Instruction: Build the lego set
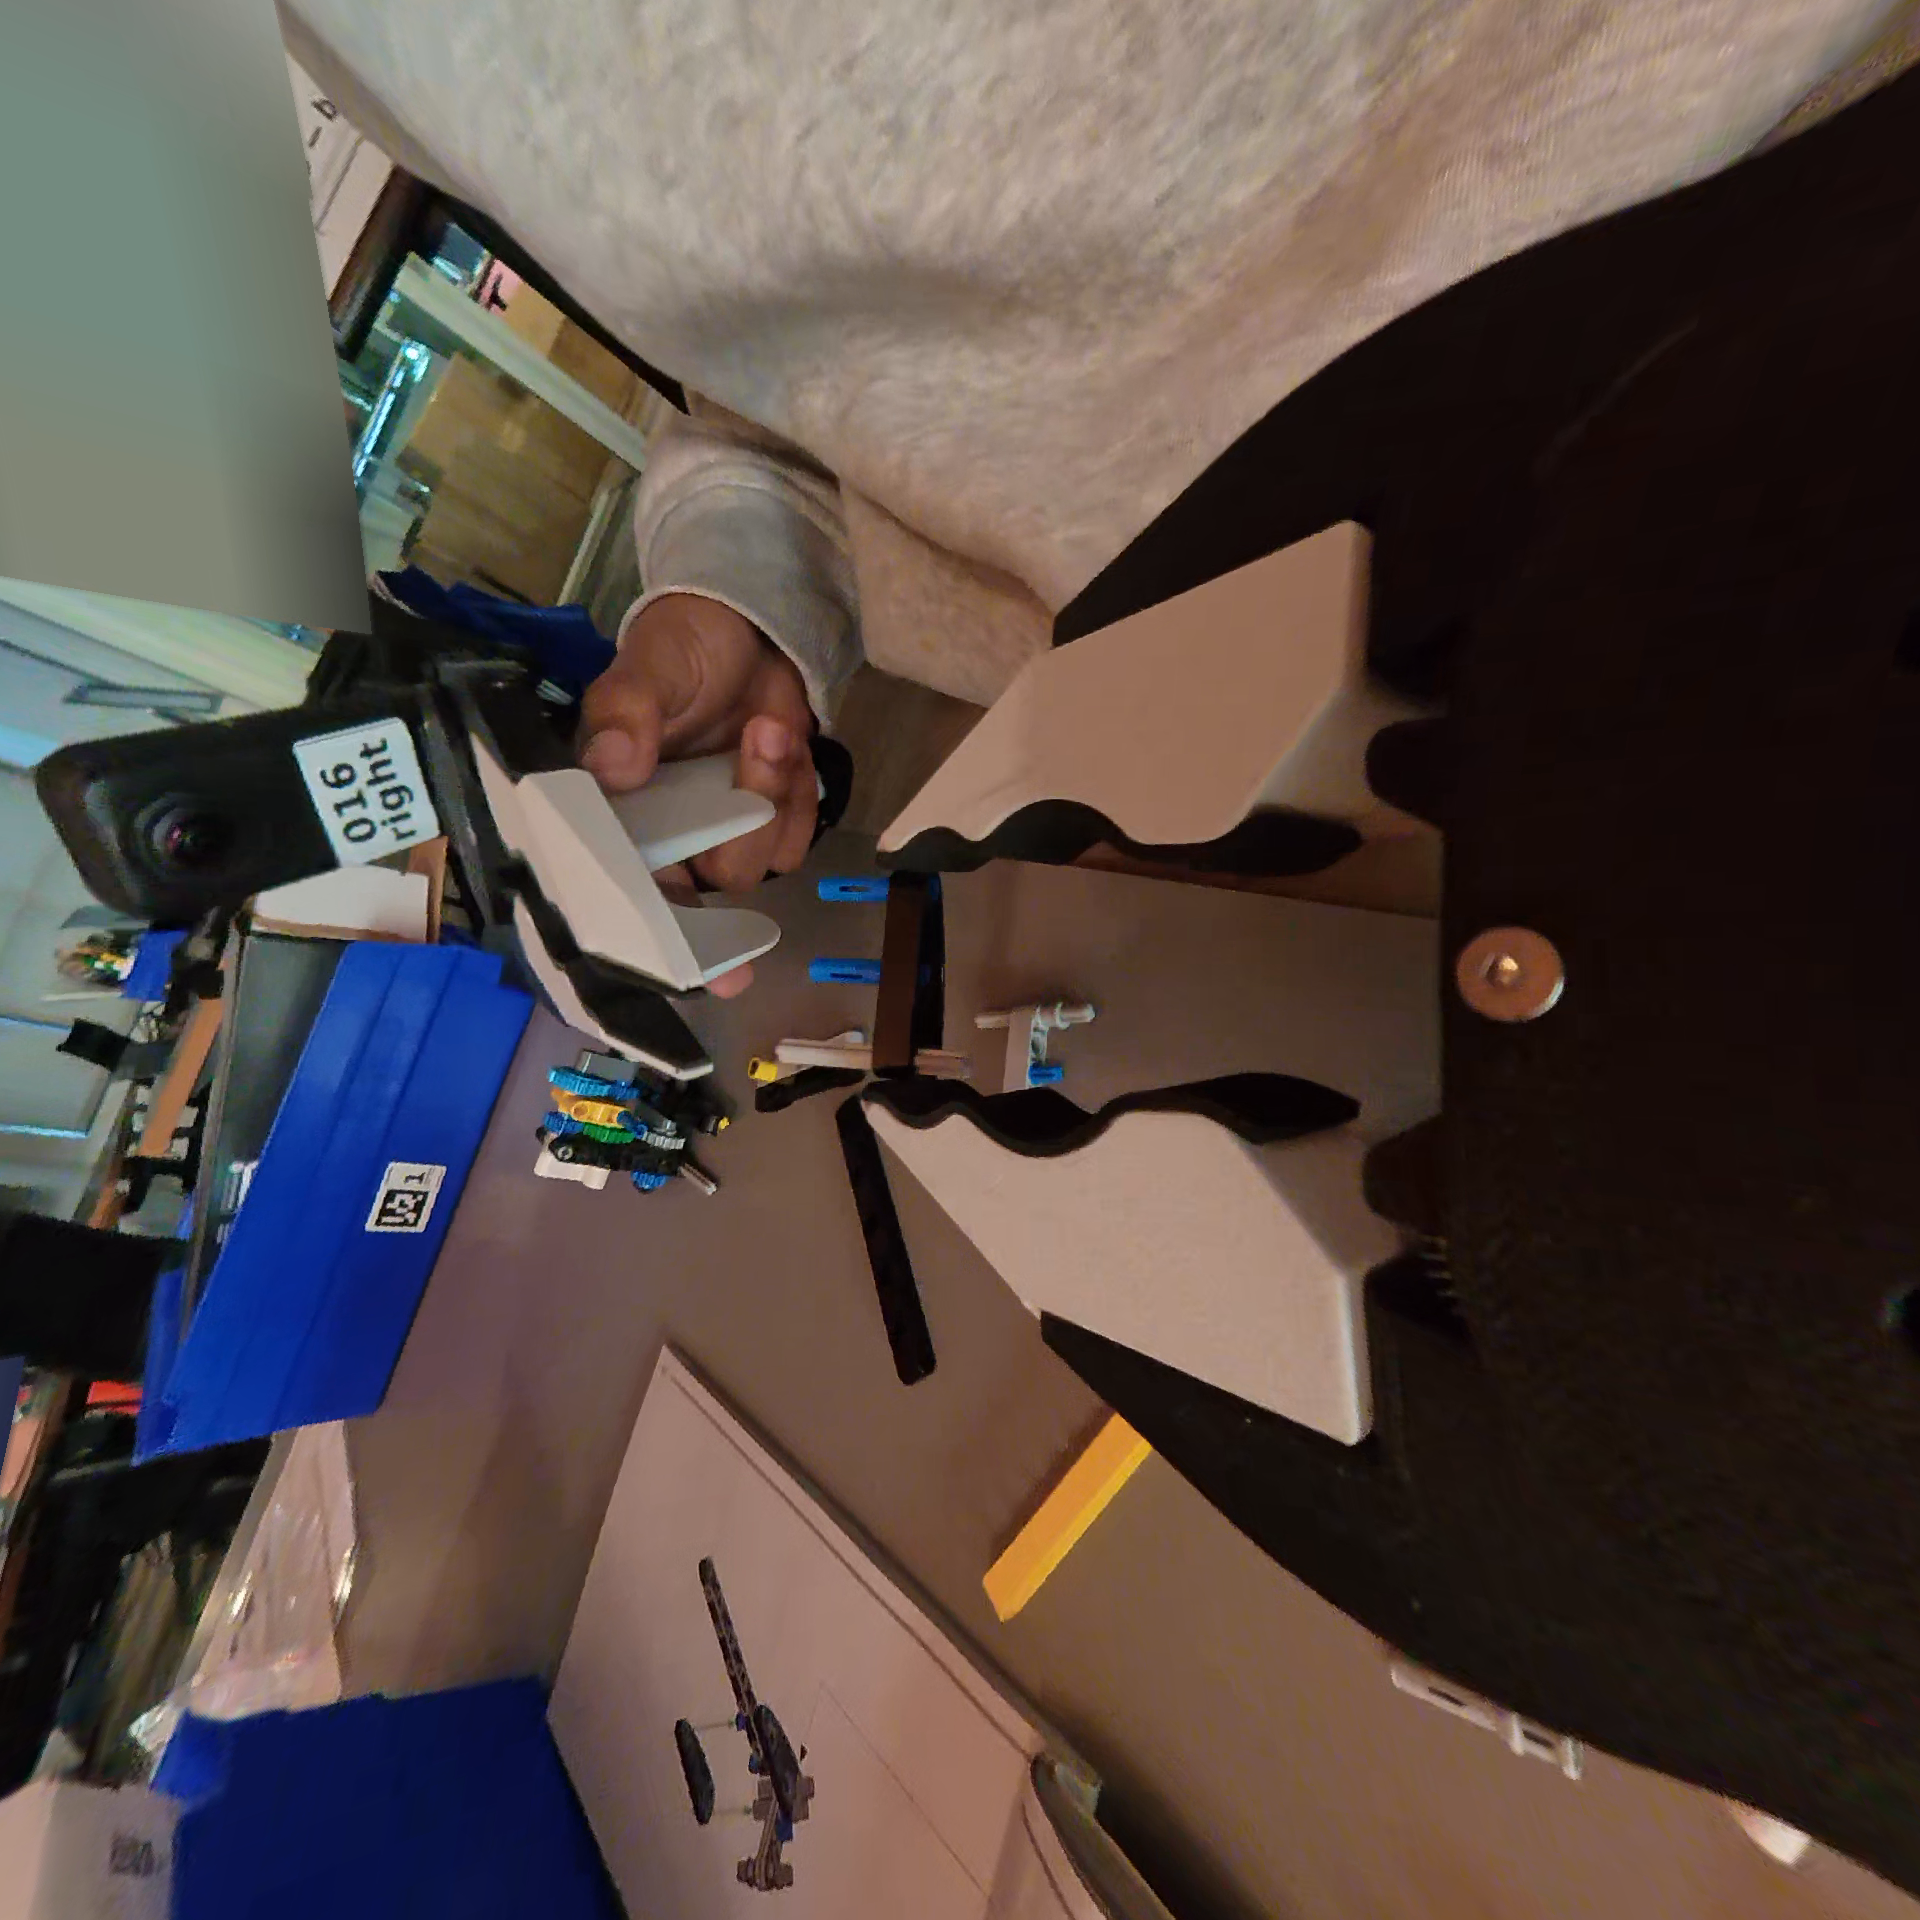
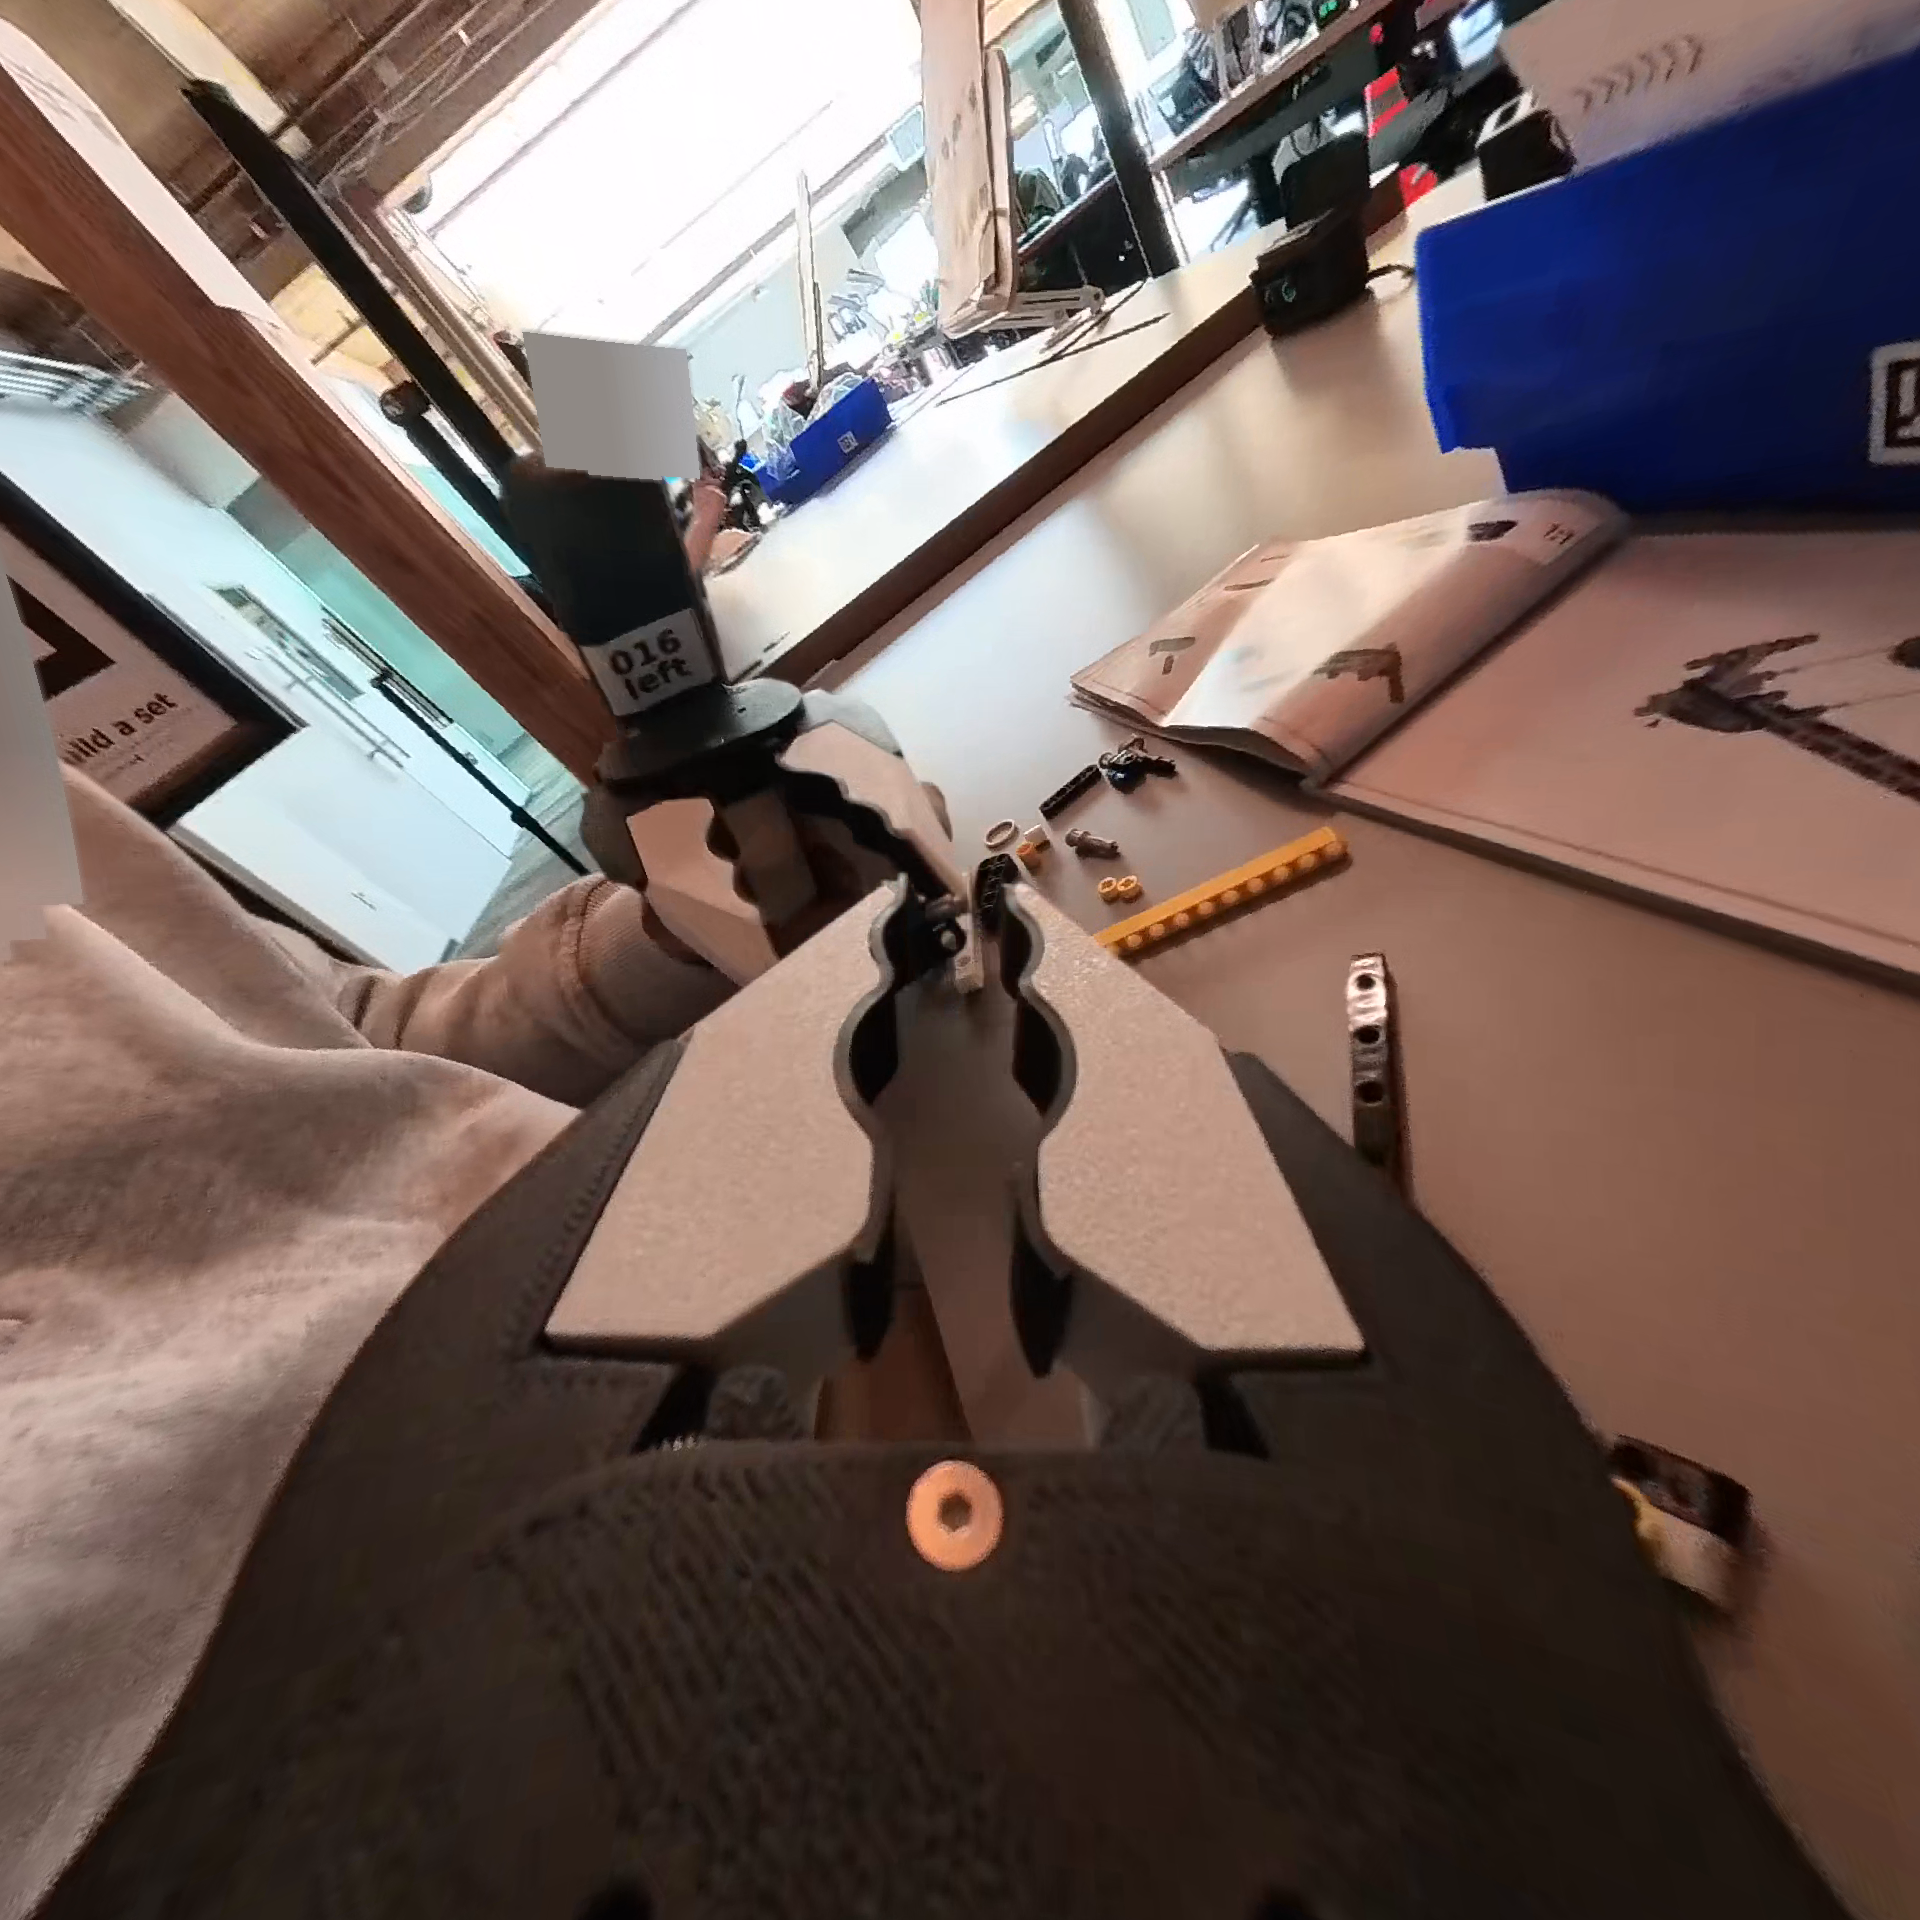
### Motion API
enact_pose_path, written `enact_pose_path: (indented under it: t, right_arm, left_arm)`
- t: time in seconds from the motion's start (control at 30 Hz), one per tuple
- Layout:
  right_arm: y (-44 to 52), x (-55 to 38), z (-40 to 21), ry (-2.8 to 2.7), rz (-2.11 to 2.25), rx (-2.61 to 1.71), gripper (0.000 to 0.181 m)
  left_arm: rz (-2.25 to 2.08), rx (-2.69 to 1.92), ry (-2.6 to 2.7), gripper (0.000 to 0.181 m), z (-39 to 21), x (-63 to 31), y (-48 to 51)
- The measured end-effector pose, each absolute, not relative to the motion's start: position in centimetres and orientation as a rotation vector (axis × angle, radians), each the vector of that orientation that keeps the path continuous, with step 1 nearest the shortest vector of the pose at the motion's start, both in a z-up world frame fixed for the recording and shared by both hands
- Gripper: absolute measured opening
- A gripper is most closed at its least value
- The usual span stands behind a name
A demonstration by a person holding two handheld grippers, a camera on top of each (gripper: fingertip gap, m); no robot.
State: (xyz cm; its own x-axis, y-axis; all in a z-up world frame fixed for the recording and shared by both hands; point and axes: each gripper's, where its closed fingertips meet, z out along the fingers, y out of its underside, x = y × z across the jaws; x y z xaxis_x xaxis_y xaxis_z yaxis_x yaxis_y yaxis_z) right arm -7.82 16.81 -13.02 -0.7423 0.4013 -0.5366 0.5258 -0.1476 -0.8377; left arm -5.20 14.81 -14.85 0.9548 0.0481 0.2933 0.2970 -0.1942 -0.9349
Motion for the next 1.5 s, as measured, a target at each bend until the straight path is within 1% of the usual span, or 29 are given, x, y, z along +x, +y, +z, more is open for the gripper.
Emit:
enact_pose_path:
  t: [0.9,1.0,1.17,1.4,1.5]
  right_arm:
    - [15.3,-7.2,-15.2,2.000,-1.875,1.099,0.016]
    - [15.2,-7.1,-15.3,1.995,-1.864,1.099,0.013]
    - [15.0,-6.9,-15.3,1.983,-1.859,1.086,0.005]
    - [15.0,-7.0,-15.1,1.982,-1.871,1.090,0.004]
    - [15.3,-7.3,-14.9,1.979,-1.892,1.116,0.002]
  left_arm:
    - [-0.223,-1.795,-0.213,0.037,-15.3,-4.3,15.1]
    - [-0.223,-1.797,-0.211,0.037,-15.4,-4.2,15.1]
    - [-0.223,-1.796,-0.214,0.037,-15.4,-4.3,15.1]
    - [-0.222,-1.795,-0.218,0.037,-15.4,-4.3,15.2]
    - [-0.203,-1.783,-0.251,0.044,-15.3,-4.8,15.1]
